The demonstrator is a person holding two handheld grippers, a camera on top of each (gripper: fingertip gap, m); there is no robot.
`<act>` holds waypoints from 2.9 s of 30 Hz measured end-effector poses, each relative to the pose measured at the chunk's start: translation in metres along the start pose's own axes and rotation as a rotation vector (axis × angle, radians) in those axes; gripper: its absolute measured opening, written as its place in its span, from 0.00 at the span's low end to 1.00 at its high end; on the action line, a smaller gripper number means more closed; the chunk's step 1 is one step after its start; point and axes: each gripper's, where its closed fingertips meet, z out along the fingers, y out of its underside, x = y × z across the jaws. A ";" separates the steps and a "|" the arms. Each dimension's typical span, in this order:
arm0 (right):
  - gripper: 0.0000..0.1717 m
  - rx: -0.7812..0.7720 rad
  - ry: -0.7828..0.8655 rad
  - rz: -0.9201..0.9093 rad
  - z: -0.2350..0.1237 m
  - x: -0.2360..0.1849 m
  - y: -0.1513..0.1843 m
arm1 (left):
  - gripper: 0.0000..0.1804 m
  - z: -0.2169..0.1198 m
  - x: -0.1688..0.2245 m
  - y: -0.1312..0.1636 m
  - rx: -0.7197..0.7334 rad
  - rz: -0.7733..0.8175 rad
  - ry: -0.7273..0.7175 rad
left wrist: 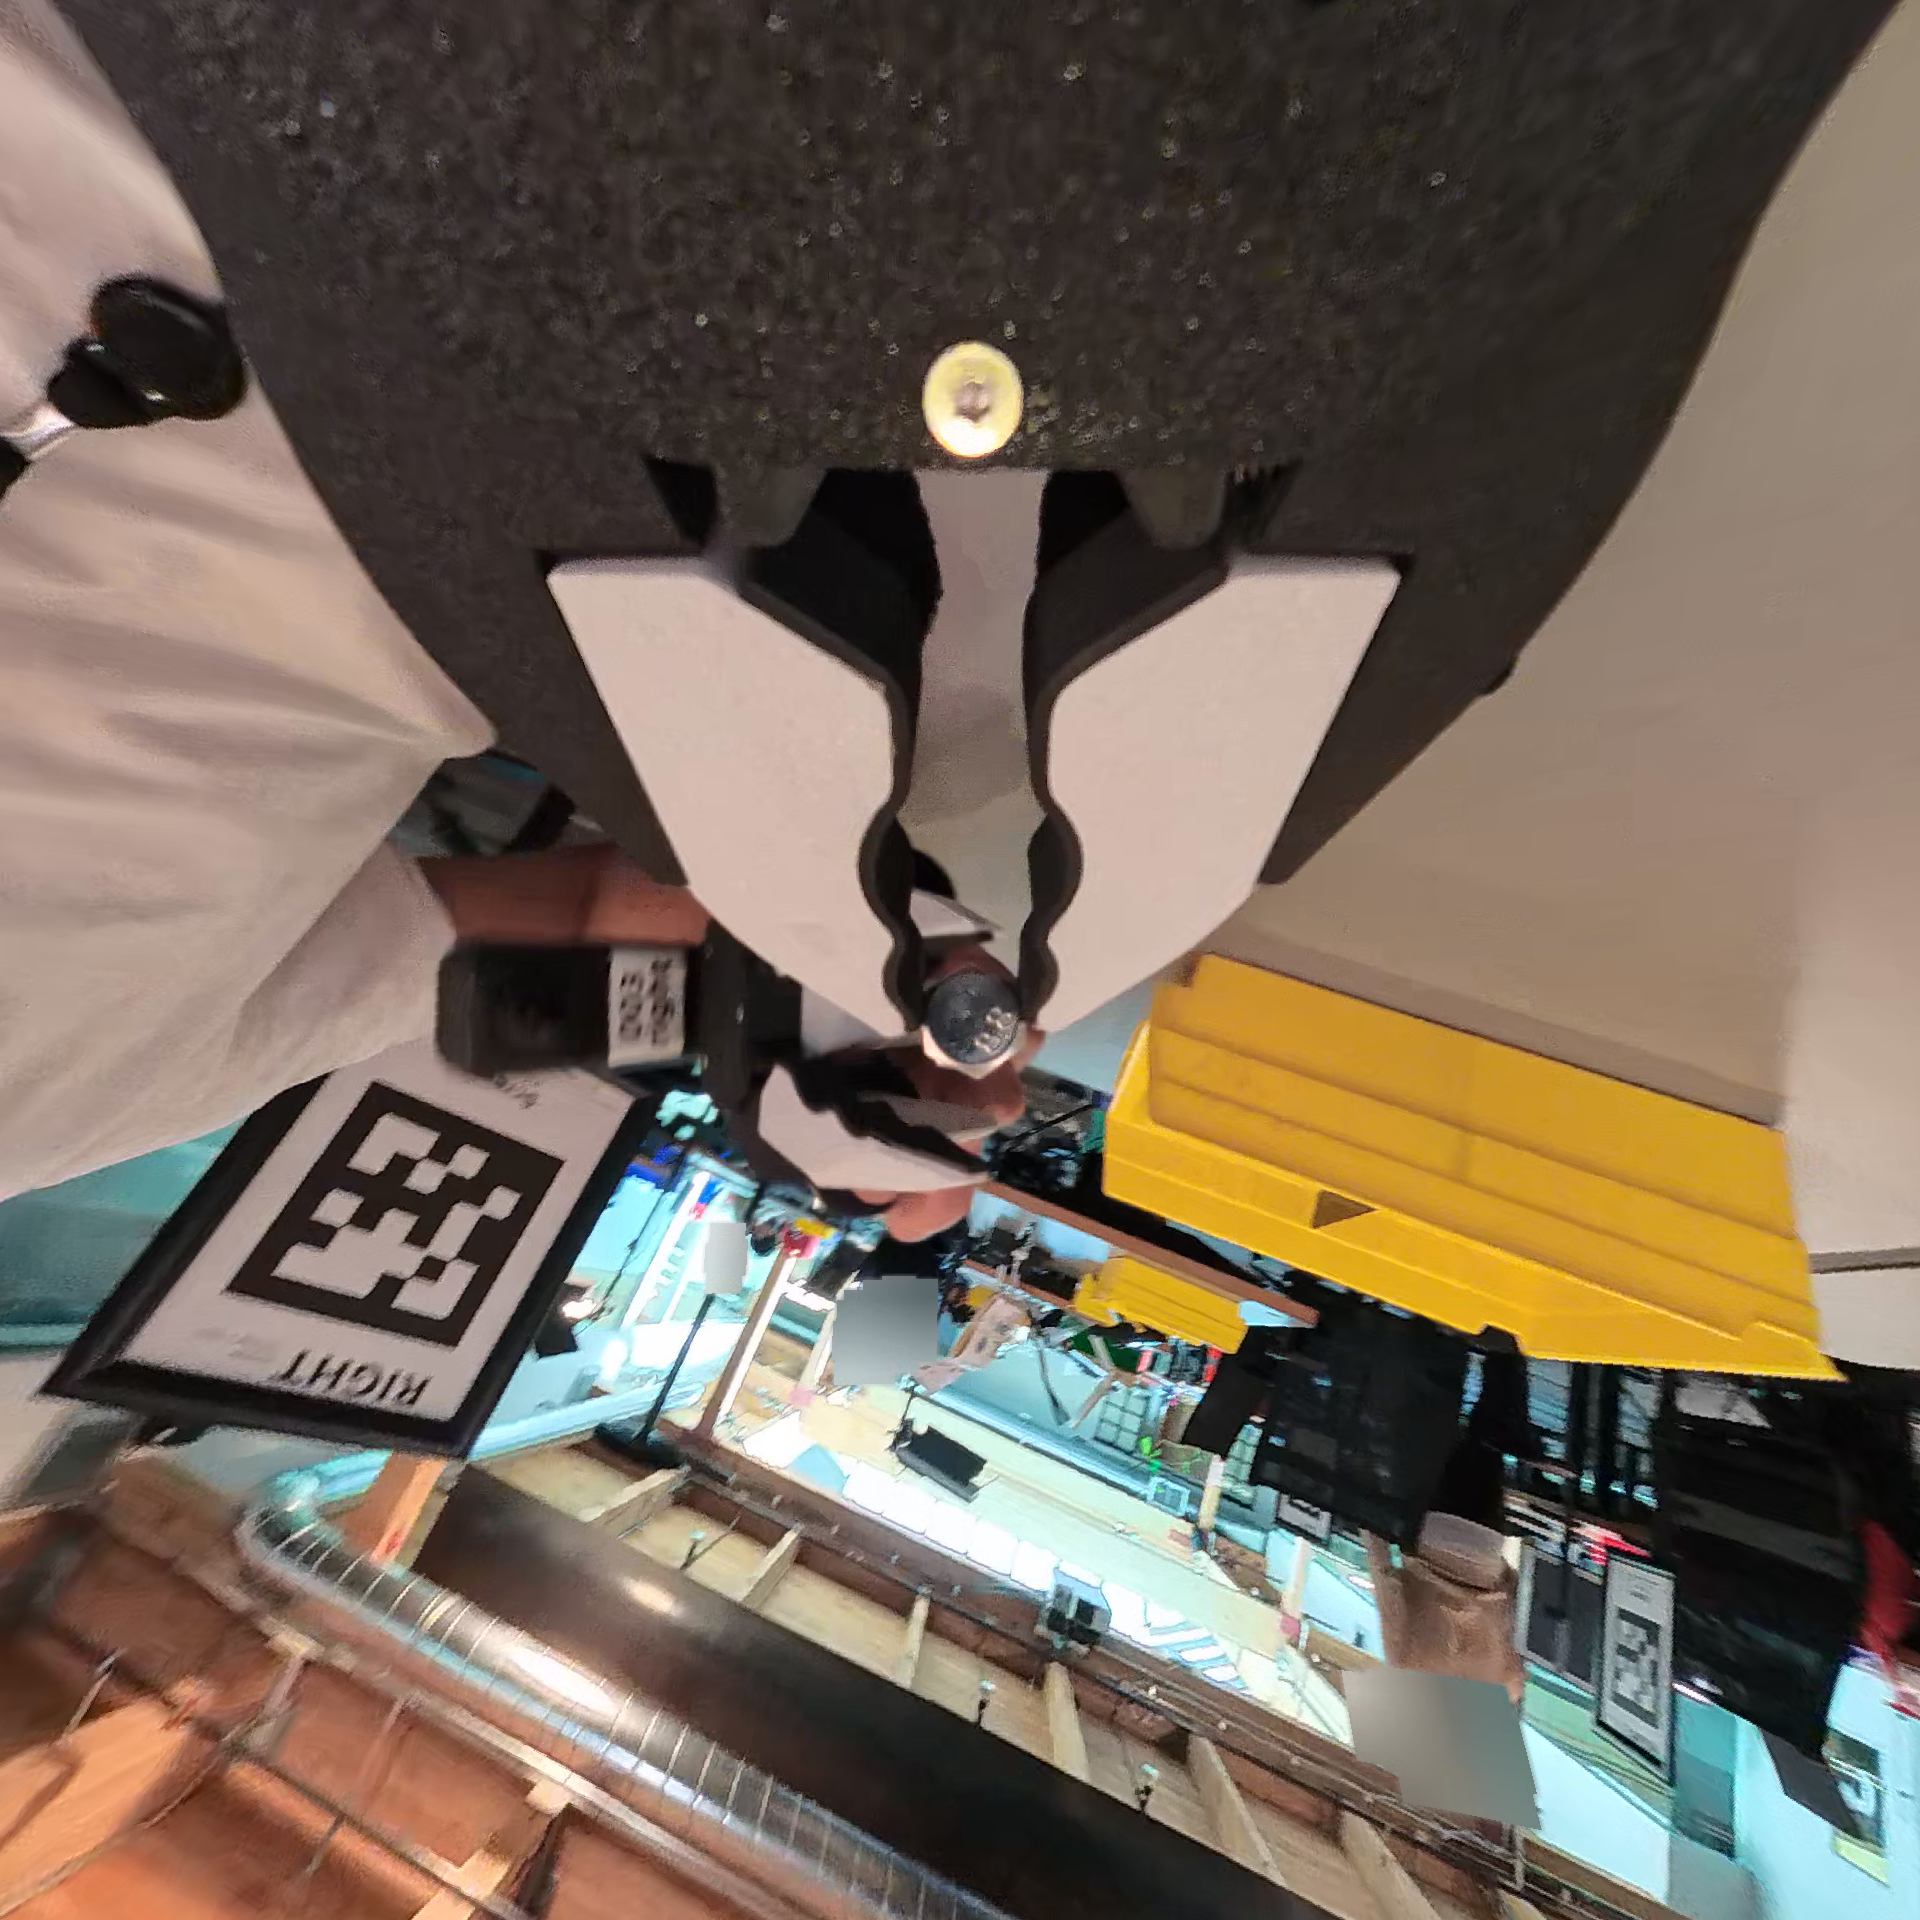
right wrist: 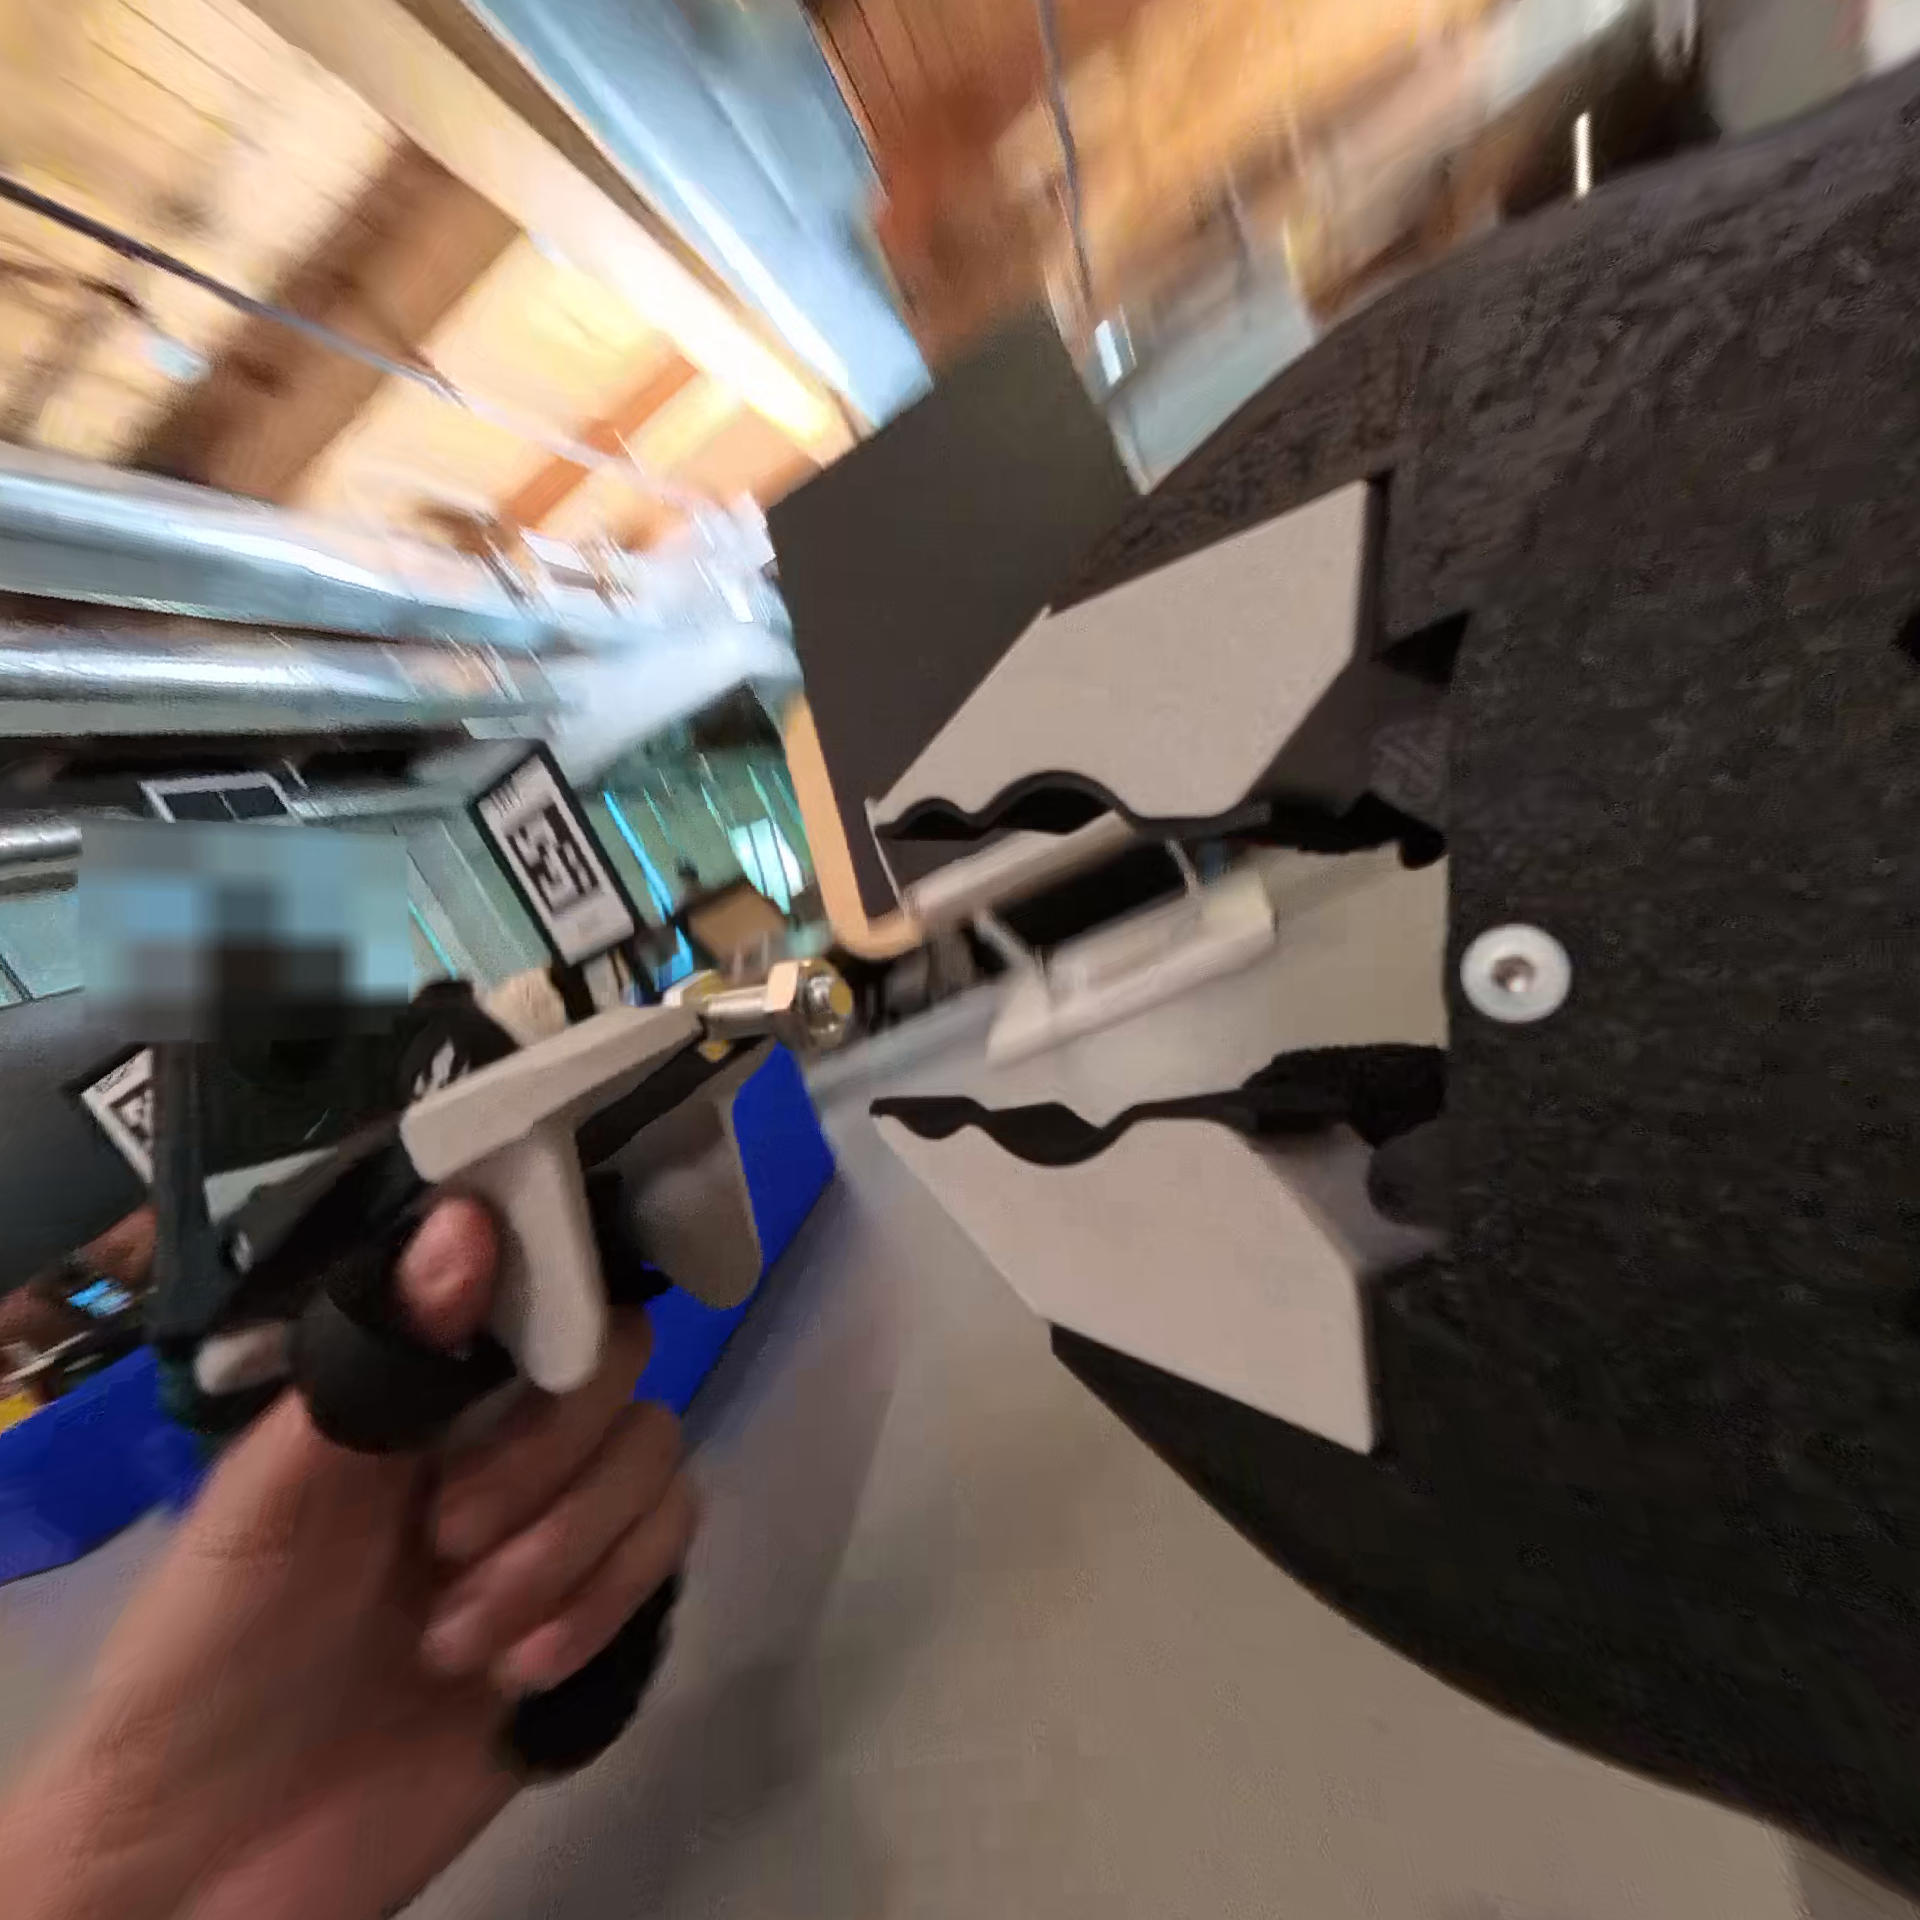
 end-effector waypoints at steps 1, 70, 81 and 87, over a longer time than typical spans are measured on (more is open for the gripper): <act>0.30 -0.006 -0.070 0.169 0.002 -0.005 0.004 | 0.09 -0.002 -0.002 0.000 -0.010 0.032 -0.023; 0.11 0.292 -0.836 2.045 0.000 -0.007 -0.011 | 0.09 0.013 0.005 0.005 0.006 0.280 -0.071; 0.11 0.033 -0.022 -0.148 -0.011 -0.005 -0.013 | 0.09 0.016 0.013 0.010 -0.012 -0.082 0.077; 0.16 0.058 0.052 -0.253 -0.013 -0.008 -0.017 | 0.09 0.013 0.013 0.010 -0.012 -0.076 0.053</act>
